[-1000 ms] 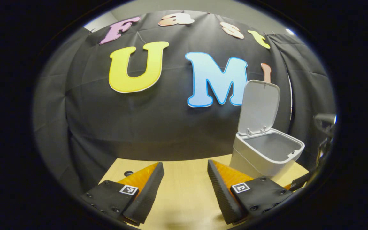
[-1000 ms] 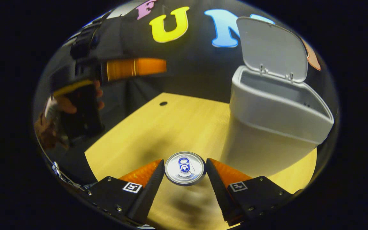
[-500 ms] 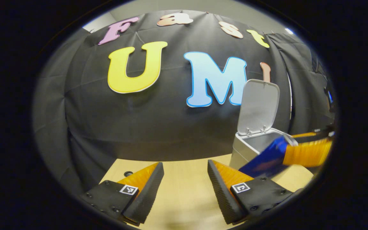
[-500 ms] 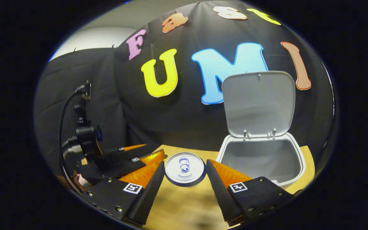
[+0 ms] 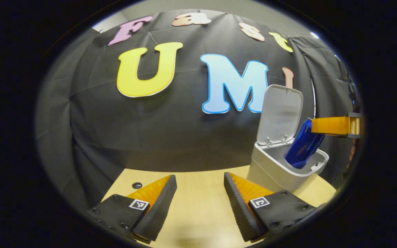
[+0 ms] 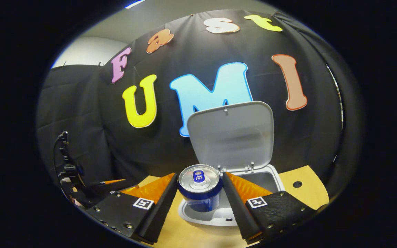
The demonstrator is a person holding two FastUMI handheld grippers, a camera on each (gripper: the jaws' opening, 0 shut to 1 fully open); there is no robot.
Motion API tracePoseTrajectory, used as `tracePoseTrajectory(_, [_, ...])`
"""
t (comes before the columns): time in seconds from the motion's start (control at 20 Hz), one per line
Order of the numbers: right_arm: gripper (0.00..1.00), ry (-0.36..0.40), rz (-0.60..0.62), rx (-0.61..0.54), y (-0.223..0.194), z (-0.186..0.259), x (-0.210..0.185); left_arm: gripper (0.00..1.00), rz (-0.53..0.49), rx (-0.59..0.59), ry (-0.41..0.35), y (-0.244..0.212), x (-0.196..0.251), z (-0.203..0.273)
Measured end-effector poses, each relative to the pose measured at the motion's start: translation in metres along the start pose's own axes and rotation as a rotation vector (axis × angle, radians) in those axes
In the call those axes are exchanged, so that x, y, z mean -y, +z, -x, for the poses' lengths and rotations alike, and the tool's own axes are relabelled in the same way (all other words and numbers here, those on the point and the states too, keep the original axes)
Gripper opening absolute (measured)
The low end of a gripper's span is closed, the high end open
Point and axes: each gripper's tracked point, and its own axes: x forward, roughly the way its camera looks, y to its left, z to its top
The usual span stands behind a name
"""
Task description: Press the lid of the desktop garbage bin to open it, pick up the crumpled paper on the desktop and throw it into the bin, then pick up the pop can on the desktop and drop it into the bin, and finally close the garbage bin lid.
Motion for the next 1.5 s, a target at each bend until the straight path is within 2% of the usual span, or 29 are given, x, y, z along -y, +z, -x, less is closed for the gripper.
tracePoseTrajectory(0.2, [0.84,-0.057,0.020,-0.076,-0.029,-0.012,0.025,0.89,-0.004,-0.007,0.007,-0.003,-0.004,-0.001])
tracePoseTrajectory(0.35, [0.84,-0.092,0.043,-0.124,-0.044,-0.015,0.037,0.91,-0.006,-0.013,0.009,-0.005,-0.004,-0.002])
tracePoseTrajectory(0.5, [0.84,-0.104,0.043,-0.149,-0.055,-0.018,0.041,0.91,-0.012,-0.018,0.005,-0.008,-0.001,-0.004])
tracePoseTrajectory(0.65, [0.90,-0.109,0.046,-0.146,-0.056,-0.017,0.041,0.91,-0.011,-0.019,0.000,-0.007,0.001,-0.006])
tracePoseTrajectory(0.7, [0.91,-0.110,0.043,-0.140,-0.052,-0.017,0.041,0.93,-0.011,-0.021,-0.002,-0.008,0.002,-0.005])
tracePoseTrajectory(1.05, [0.92,-0.108,0.042,-0.068,-0.021,-0.016,0.035,0.89,-0.004,-0.029,-0.011,-0.011,0.005,-0.006])
tracePoseTrajectory(1.15, [0.92,-0.104,0.042,-0.044,-0.009,-0.017,0.032,0.91,-0.007,-0.030,-0.014,-0.010,0.006,-0.007])
tracePoseTrajectory(1.5, [0.92,-0.079,0.110,0.059,0.051,-0.024,0.020,0.91,-0.006,-0.039,-0.016,-0.014,0.006,-0.007])
